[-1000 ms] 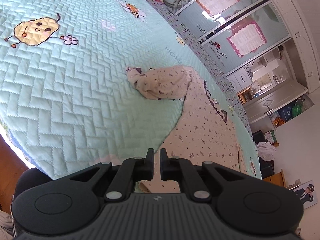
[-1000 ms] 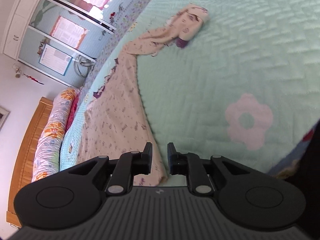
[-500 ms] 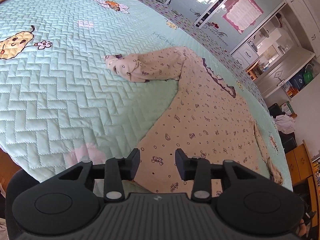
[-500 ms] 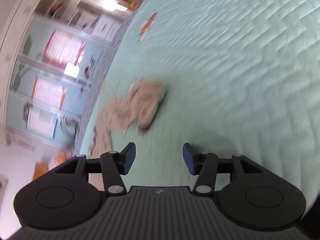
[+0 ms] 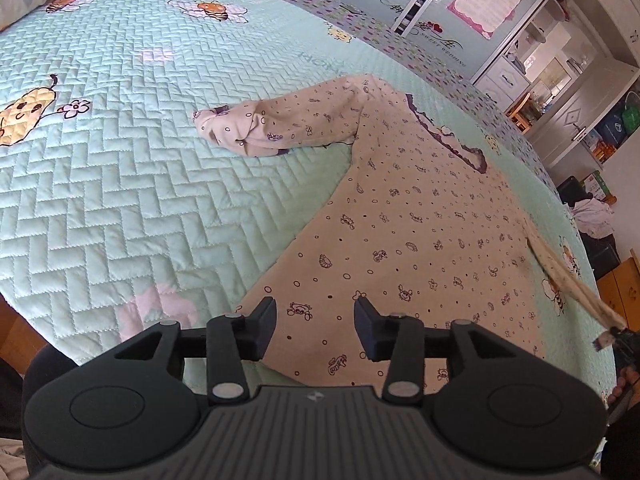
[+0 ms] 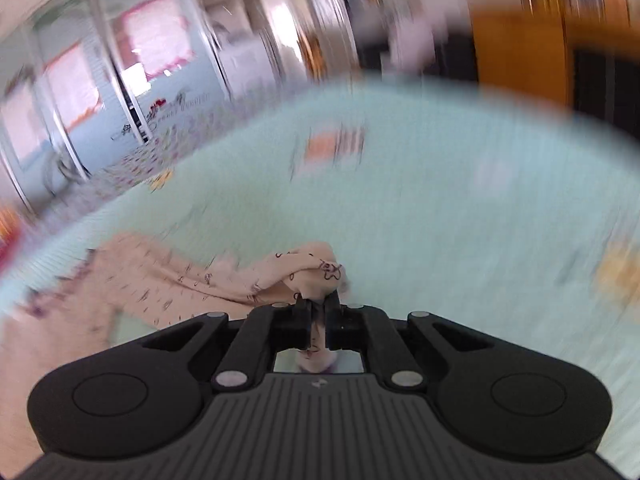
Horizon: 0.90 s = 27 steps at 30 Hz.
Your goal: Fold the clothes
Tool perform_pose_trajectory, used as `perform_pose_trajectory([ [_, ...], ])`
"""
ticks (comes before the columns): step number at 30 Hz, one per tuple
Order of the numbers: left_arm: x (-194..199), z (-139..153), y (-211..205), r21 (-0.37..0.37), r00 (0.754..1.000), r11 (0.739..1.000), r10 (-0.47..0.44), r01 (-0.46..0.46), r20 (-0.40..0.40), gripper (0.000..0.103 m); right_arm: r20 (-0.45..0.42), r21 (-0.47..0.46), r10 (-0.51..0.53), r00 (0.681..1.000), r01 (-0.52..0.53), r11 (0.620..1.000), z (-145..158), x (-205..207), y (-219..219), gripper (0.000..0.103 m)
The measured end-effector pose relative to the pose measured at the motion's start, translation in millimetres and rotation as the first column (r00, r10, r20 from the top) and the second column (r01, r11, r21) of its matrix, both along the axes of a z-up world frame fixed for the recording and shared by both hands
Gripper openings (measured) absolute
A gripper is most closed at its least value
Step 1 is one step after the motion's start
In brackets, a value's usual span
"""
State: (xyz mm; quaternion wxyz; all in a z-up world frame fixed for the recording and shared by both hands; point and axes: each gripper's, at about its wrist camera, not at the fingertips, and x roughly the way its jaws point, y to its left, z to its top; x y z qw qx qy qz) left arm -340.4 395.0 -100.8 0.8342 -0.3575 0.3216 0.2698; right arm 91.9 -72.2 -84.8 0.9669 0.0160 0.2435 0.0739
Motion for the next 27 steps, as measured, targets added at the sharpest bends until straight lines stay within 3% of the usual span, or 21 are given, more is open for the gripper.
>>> perform_pose_trajectory([
  [2,5,-2,-3,-0.005,1.000,1.000,-0.011,0.011,-0.006,0.045,-0.012,0.029,-0.002,1.000,0.002,1.000,-3,-4,-11,0.061],
  [3,7,-4,-4,-0.007,1.000,1.000,-0.017,0.017,-0.009,0.045,-0.026,0.055,-0.002,1.000,0.004,0.998,-6,-6,-18,0.065],
  [7,17,-8,-10,-0.017,0.999,0.999,-0.040,0.039,-0.022,0.045,-0.085,0.161,0.000,0.996,0.014,0.987,-18,-14,-44,0.065],
  [8,20,-9,-11,-0.019,0.999,0.999,-0.045,0.045,-0.025,0.045,-0.131,0.238,-0.004,0.991,0.035,0.971,-28,-13,-52,0.065],
  [10,23,-10,-13,-0.021,0.998,0.998,-0.051,0.051,-0.031,0.045,-0.239,0.421,-0.023,0.971,0.125,0.899,-53,-13,-70,0.065],
  [12,22,-7,-11,-0.013,0.998,0.999,-0.043,0.043,-0.039,0.045,-0.337,0.583,-0.034,0.941,0.237,0.778,-82,-10,-86,0.065],
  [13,22,-6,-10,-0.008,0.998,0.999,-0.037,0.036,-0.045,0.046,-0.346,0.655,-0.041,0.937,0.273,0.704,-92,-9,-95,0.065],
  [15,21,-4,-9,-0.002,0.998,1.000,-0.023,0.023,-0.060,0.046,-0.346,0.737,-0.036,0.938,0.295,0.609,-102,-1,-105,0.064],
  [20,33,-4,-11,0.001,0.995,1.000,-0.024,0.024,-0.100,0.047,-0.357,0.773,-0.086,0.930,0.346,0.532,-108,38,-117,0.064],
  [21,36,-4,-12,0.002,0.994,1.000,-0.026,0.026,-0.109,0.047,-0.363,0.776,-0.092,0.927,0.355,0.521,-110,47,-118,0.062],
  [22,39,-4,-13,0.003,0.993,1.000,-0.028,0.029,-0.117,0.047,-0.375,0.769,-0.090,0.923,0.364,0.526,-111,58,-118,0.054],
  [25,48,-3,-16,0.011,0.989,0.999,-0.036,0.038,-0.142,0.047,-0.399,0.746,-0.087,0.913,0.378,0.549,-111,88,-119,0.005],
  [27,53,2,-18,0.032,0.987,0.998,-0.043,0.048,-0.157,0.047,-0.385,0.739,-0.095,0.918,0.368,0.565,-106,105,-125,0.005],
])
